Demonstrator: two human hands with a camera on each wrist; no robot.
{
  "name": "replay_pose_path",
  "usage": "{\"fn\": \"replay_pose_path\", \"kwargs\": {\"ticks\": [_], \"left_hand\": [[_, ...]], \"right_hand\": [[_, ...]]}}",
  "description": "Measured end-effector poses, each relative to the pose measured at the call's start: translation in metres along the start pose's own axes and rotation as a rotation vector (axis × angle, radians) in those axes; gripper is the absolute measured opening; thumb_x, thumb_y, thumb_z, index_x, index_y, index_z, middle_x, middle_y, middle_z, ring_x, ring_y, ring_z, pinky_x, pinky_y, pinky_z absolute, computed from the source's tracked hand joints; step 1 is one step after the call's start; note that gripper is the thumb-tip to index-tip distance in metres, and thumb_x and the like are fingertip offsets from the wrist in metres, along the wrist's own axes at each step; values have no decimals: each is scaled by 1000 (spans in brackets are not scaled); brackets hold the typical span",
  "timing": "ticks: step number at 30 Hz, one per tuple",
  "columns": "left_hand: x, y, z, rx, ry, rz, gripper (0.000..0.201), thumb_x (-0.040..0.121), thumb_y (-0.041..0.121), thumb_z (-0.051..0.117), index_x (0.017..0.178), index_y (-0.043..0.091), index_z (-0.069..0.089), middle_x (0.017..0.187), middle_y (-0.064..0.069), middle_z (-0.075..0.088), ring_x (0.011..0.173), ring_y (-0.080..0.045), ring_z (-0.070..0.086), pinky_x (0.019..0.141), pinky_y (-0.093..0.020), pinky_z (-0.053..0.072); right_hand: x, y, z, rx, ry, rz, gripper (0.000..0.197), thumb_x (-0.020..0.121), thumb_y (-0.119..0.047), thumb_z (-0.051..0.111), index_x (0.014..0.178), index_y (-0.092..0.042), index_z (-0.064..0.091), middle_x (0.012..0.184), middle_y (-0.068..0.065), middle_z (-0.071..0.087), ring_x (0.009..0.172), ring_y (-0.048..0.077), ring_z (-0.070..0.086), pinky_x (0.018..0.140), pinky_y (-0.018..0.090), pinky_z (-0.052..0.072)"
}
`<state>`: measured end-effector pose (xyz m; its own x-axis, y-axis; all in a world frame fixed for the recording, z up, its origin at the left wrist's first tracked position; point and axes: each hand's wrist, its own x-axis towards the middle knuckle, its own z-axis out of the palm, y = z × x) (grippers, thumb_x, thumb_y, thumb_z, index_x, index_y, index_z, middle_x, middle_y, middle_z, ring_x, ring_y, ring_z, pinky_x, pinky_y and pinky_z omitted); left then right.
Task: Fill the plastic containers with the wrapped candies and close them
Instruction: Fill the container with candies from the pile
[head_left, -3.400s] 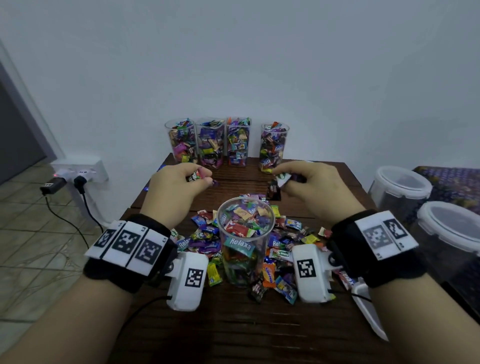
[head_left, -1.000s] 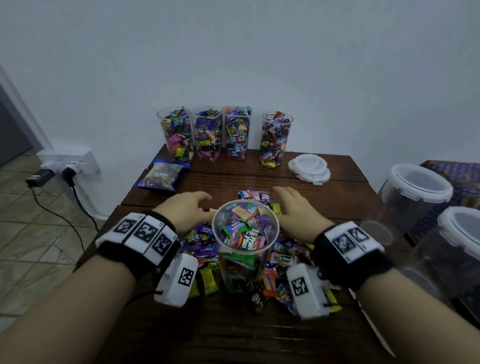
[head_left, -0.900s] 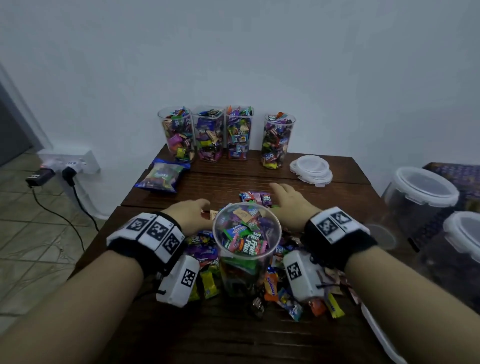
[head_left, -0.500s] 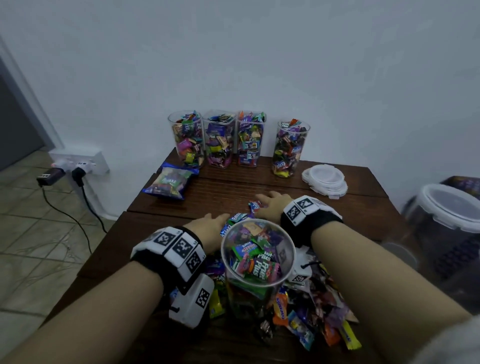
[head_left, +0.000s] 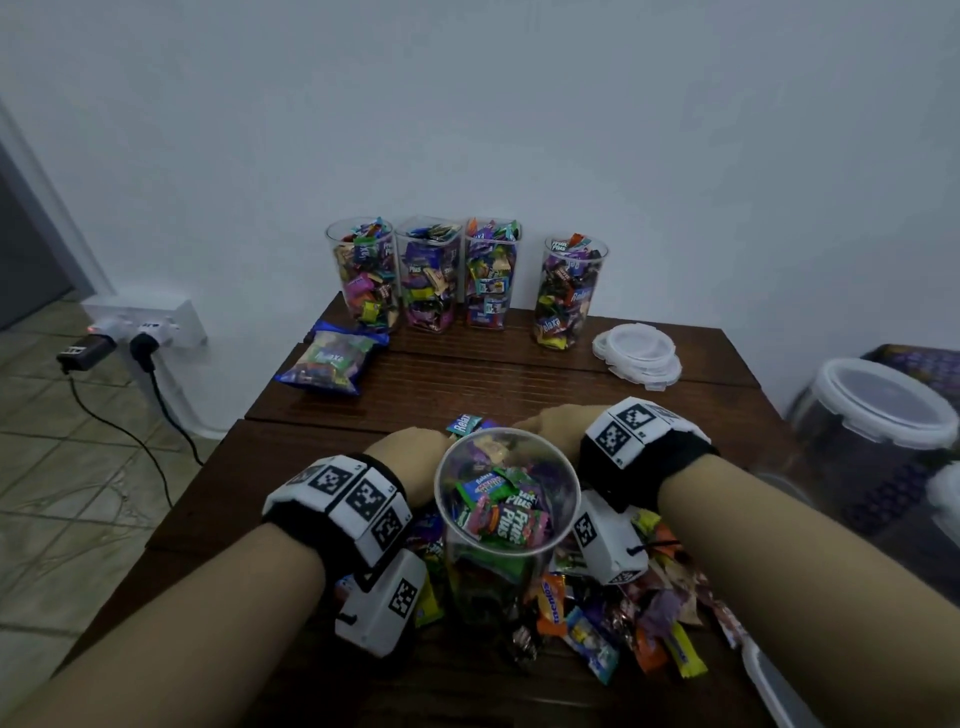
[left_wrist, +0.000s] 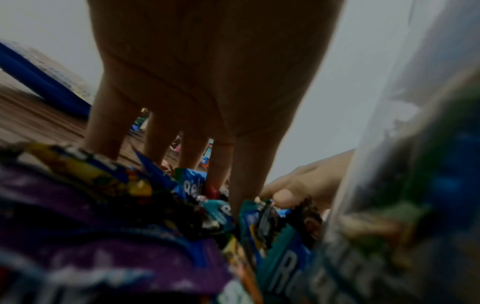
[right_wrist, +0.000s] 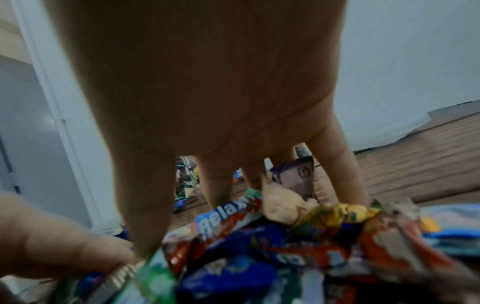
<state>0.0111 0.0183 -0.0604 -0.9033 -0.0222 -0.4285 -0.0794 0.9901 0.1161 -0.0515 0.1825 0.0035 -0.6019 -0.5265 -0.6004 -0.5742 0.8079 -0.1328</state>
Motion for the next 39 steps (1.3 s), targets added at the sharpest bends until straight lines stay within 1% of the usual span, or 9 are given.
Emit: {"fn": "replay_pose_path", "kwargs": {"ticks": [3,7,13,19,24,29,33,36,39], "left_hand": [[3,-2,3,15,87,4,25,91,34,45,101,23,65,101,0,66,81,-19,58,68,-29,47],[1,0,3,-36,115,-55,22,86,35,49,89,21,66,88,0,65,69,-18,55,60,-27,41],[-18,6,-2,-112,213,-90,21,90,29,52,85,18,69,78,1,59,67,-18,52,61,-26,39],[-42,6,-6,-252,337,-94,23,88,29,59,66,28,57,78,-1,63,72,-19,55,59,-27,40],[-63,8,-11,-478,490,-73,20,86,34,67,69,24,61,71,6,61,80,-19,60,64,-27,40],[-77,13,-19,-609,597,-76,20,84,31,71,85,11,71,109,-8,67,104,-23,60,86,-33,48],[-84,14,-23,-667,677,-42,13,83,27,70,76,17,66,113,-9,67,105,-20,60,74,-23,37],[-89,16,-27,-670,713,-23,10,83,25,70,76,19,65,106,-7,69,94,-14,58,68,-23,32],[-92,17,-31,-675,742,-12,8,83,24,70,79,18,66,100,-6,69,87,-13,56,67,-25,33]], "right_hand": [[-7,5,2,22,-17,-31,38,91,-36,58,125,-20,58,116,6,63,103,24,56,89,34,45],[-9,7,10,-57,60,-1,24,89,-30,62,107,-14,66,74,-2,52,81,19,49,70,29,40],[-22,13,16,-45,206,7,21,91,-16,57,106,-5,68,106,11,67,83,19,53,72,30,43],[-35,21,20,81,329,-15,27,92,-21,59,116,-14,68,113,7,66,103,21,58,78,28,45],[-47,25,22,225,420,-34,24,91,-19,59,111,-12,69,113,5,65,93,17,56,83,27,47],[-57,28,23,345,473,-39,14,89,-19,62,97,-11,70,95,7,63,86,19,59,86,36,53],[-69,30,22,442,523,-61,8,89,-17,63,83,-14,65,88,11,64,84,30,66,81,40,56],[-78,29,20,484,567,-78,9,90,-15,62,86,-9,67,87,10,64,79,22,63,74,32,57],[-86,25,18,476,637,-99,11,91,-15,60,91,-8,68,87,6,62,72,11,57,61,14,49]]}}
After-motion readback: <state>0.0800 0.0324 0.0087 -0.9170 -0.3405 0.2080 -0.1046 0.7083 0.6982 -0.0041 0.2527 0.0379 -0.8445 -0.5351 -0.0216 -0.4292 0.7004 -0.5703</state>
